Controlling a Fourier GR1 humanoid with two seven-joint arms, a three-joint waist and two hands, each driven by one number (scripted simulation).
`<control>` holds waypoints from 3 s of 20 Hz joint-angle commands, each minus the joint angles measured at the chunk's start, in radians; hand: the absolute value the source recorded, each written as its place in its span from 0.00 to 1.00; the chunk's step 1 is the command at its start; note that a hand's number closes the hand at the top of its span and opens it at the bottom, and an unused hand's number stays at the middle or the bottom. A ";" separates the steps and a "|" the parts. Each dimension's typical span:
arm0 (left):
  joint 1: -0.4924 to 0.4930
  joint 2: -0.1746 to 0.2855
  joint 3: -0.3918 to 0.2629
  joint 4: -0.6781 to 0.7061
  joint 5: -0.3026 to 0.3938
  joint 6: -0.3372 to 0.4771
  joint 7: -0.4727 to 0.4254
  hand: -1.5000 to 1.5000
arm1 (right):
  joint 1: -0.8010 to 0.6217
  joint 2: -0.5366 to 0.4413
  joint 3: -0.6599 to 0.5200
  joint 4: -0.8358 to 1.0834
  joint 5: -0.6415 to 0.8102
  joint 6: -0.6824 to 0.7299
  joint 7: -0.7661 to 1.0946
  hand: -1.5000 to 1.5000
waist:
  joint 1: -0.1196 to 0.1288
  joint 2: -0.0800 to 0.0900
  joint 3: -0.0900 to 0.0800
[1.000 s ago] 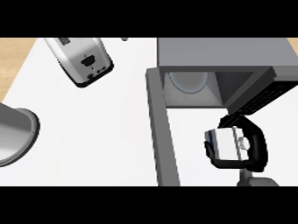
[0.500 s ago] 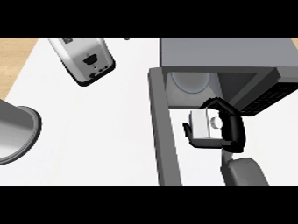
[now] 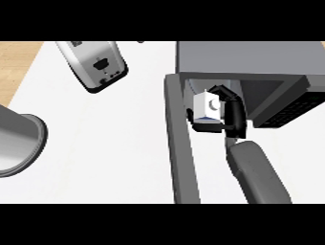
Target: Pick up the milk, place it into the microwave and close the microwave
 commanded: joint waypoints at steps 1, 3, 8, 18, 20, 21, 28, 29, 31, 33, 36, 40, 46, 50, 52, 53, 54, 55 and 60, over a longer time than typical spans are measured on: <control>-0.011 0.012 0.009 -0.031 0.012 -0.012 0.013 0.00 | -0.156 0.000 -0.104 0.190 -0.047 0.015 -0.028 1.00 | 0.001 0.002 0.000; 0.015 -0.005 -0.022 -0.014 -0.049 0.001 -0.018 0.00 | -0.200 -0.011 -0.131 0.333 -0.045 0.013 -0.116 1.00 | 0.012 0.006 0.001; 0.016 0.013 -0.005 -0.065 0.008 -0.006 0.037 0.00 | -0.304 -0.040 -0.158 0.530 0.007 -0.083 -0.176 1.00 | 0.030 0.015 0.002; -0.058 0.034 0.033 0.033 0.024 -0.043 0.026 0.00 | -0.431 -0.094 -0.183 0.748 0.056 -0.167 -0.243 1.00 | 0.064 0.033 0.003; -0.085 0.022 0.028 0.035 0.014 -0.030 0.025 0.00 | -0.442 -0.127 -0.167 0.769 0.081 -0.168 -0.259 1.00 | 0.070 0.040 0.003; -0.018 0.035 0.023 0.021 0.024 -0.067 -0.007 0.00 | -0.441 -0.140 -0.186 0.771 0.067 -0.171 -0.268 1.00 | 0.088 0.037 0.004; -0.066 0.048 0.044 0.045 0.028 -0.076 -0.001 0.00 | -0.502 -0.190 -0.177 0.804 0.102 -0.232 -0.308 1.00 | 0.099 0.045 0.004; -0.055 0.045 0.022 0.038 0.019 -0.075 0.011 0.00 | -0.488 -0.164 -0.185 0.808 0.097 -0.264 -0.326 1.00 | 0.106 0.050 0.005; -0.093 0.049 0.056 0.052 0.044 -0.070 0.019 0.00 | -0.506 -0.158 -0.217 0.787 0.066 -0.249 -0.349 1.00 | 0.097 0.051 0.005; -0.066 0.050 0.046 0.054 0.046 -0.080 0.017 0.00 | -0.504 -0.153 -0.248 0.775 0.038 -0.243 -0.376 1.00 | 0.105 0.051 0.006; -0.082 0.035 0.026 0.045 0.034 -0.069 0.022 0.00 | -0.534 -0.167 -0.248 0.786 0.055 -0.318 -0.379 1.00 | 0.109 0.054 0.005; -0.104 0.037 0.032 0.080 0.019 -0.067 0.018 0.00 | -0.550 -0.177 -0.236 0.804 0.089 -0.451 -0.380 1.00 | 0.120 0.060 0.004; -0.117 0.066 0.067 0.068 0.055 -0.084 0.038 0.00 | -0.580 -0.180 -0.250 0.822 0.097 -0.543 -0.350 1.00 | 0.127 0.060 0.004; -0.137 0.051 0.045 0.084 0.037 -0.079 0.034 0.00 | -0.572 -0.194 -0.266 0.823 0.092 -0.545 -0.353 1.00 | 0.131 0.070 0.005; -0.136 0.060 0.054 0.079 0.031 -0.086 0.022 0.00 | -0.492 -0.271 -0.198 0.965 0.178 -0.734 -0.171 0.00 | 0.140 0.090 -0.010; -0.129 0.054 0.049 0.082 0.034 -0.083 0.025 0.00 | -0.445 -0.303 -0.194 0.967 0.183 -0.750 -0.108 0.00 | 0.131 0.103 -0.015; -0.148 0.067 0.053 0.082 0.032 -0.091 0.032 0.00 | -0.464 -0.281 -0.155 0.968 0.221 -0.784 -0.092 0.00 | 0.149 0.094 -0.009; -0.142 0.058 0.049 0.081 0.026 -0.077 0.035 0.00 | -0.471 -0.283 -0.144 0.969 0.232 -0.805 -0.045 0.00 | 0.161 0.090 -0.007; -0.177 0.062 0.042 0.105 0.024 -0.084 0.048 0.00 | -0.540 -0.209 -0.056 0.945 0.317 -0.610 -0.069 0.00 | 0.164 0.071 0.005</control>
